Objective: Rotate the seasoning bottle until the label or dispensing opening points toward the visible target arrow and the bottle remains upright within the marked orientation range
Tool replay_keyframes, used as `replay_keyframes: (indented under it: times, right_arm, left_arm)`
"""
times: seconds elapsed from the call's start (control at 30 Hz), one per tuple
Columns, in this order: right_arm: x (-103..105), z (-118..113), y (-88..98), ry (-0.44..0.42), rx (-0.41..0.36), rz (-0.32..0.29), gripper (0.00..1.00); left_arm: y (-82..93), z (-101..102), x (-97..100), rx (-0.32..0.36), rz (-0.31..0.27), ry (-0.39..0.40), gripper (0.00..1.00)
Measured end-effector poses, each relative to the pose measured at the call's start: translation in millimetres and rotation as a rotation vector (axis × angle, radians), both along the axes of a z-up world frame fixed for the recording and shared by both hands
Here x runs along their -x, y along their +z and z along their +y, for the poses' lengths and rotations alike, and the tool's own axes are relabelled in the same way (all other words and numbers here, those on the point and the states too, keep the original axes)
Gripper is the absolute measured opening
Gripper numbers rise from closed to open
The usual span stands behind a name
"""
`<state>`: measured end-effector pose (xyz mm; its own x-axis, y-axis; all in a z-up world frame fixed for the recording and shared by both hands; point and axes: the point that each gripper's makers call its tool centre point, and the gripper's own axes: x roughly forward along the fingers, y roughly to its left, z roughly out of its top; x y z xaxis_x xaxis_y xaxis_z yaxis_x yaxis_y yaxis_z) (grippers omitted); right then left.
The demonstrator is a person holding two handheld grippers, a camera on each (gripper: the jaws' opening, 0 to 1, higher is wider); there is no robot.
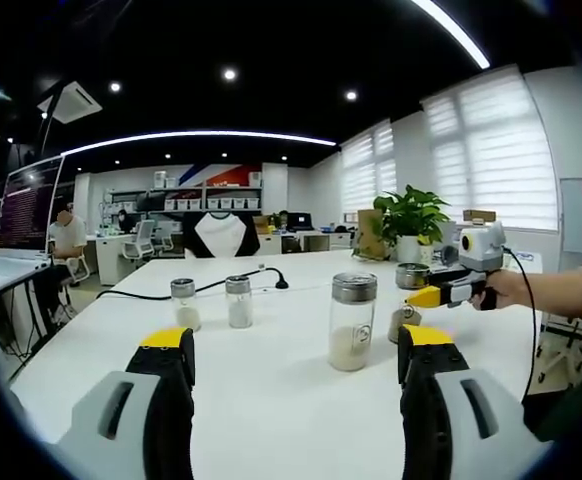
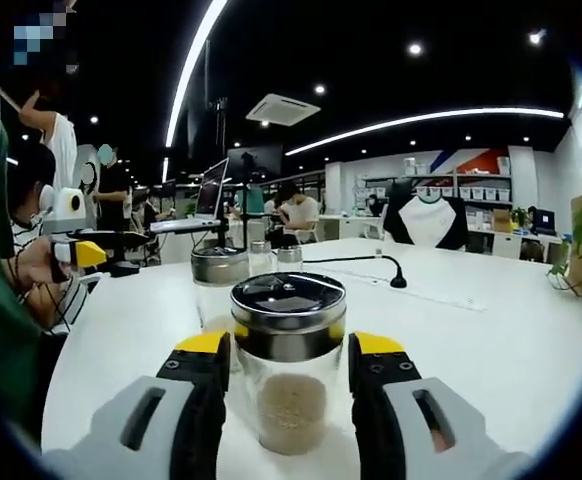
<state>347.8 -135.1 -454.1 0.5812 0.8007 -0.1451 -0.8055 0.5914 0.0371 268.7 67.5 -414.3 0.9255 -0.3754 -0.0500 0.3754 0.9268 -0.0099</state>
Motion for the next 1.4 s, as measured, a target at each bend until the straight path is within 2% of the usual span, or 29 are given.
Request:
replay_keyframes:
  times: [0.1,0.2,0.3,0.4,0.47,0.53,0.63,0.87,0.93,1.03,1.1,1.23,1.3,1.4]
  right_arm:
    - [5.7,-1.2,-3.0,-0.042,0.01,0.019,0.6]
    - [7.9,-3.8,0.9,-0.105,-0.037,0.034,0.63]
    - [7.6,-8.9,-3.0,-0.182,-0.01,0.039,0.65]
    - [3.8,-17.7,-6.5,-0.281,0.052,0.015,0.65]
    - [5.4,-16.8,-10.8,-0.33,0.058,0.038,0.65]
    - [7.2,-13.6,-12.0,-0.356,0.065,0.026,0.65]
    - [6.8,-13.3,-10.0,-0.446,0.002,0.058,0.65]
    - [-1.3,-15.3,-4.5,-0.6,0.003,0.033,0.62]
    - [-3.7,-11.1,-2.4,-0.61,-0.032,0.039,0.61]
    - [-9.4,-13.6,-7.9,-0.663,-0.027,0.074,0.6]
    - [-13.2,-14.0,-7.4,-0.68,-0.019,0.066,0.6]
    - [-18.3,-11.9,-9.3,-0.689,-0.033,0.087,0.56]
    - [-20.1,-15.4,-9.4,-0.718,-0.029,0.085,0.56]
    - [-21.5,-14.9,-8.1,-0.718,-0.011,0.064,0.51]
  left_arm:
    - [-1.0,-0.4,-0.8,0.0,0.003,-0.002,0.88]
    - [-1.6,-1.5,-1.0,0.002,0.004,-0.005,0.88]
    - [-4.3,-2.7,-1.3,0.002,0.011,-0.01,0.88]
    - [-4.7,-2.0,-1.7,0.004,0.01,-0.008,0.88]
    - [-5.3,-2.3,-2.0,0.008,0.012,-0.009,0.88]
    - [-5.6,-2.6,-2.1,0.008,0.012,-0.011,0.88]
    - [-5.7,-3.0,-1.9,0.009,0.011,-0.012,0.88]
    - [-6.5,-3.1,-1.7,0.014,0.012,-0.015,0.88]
    - [-6.3,-3.0,-1.6,0.016,0.011,-0.015,0.88]
    - [-4.6,-2.3,-1.0,0.02,0.007,-0.015,0.88]
    - [-3.5,-1.0,-0.7,0.019,0.002,-0.01,0.88]
    - [-3.7,0.9,-0.3,0.023,0.001,-0.005,0.88]
    - [-3.9,1.7,-0.3,0.024,0.001,-0.004,0.88]
    - [-3.9,3.3,-0.6,0.021,0.0,0.003,0.88]
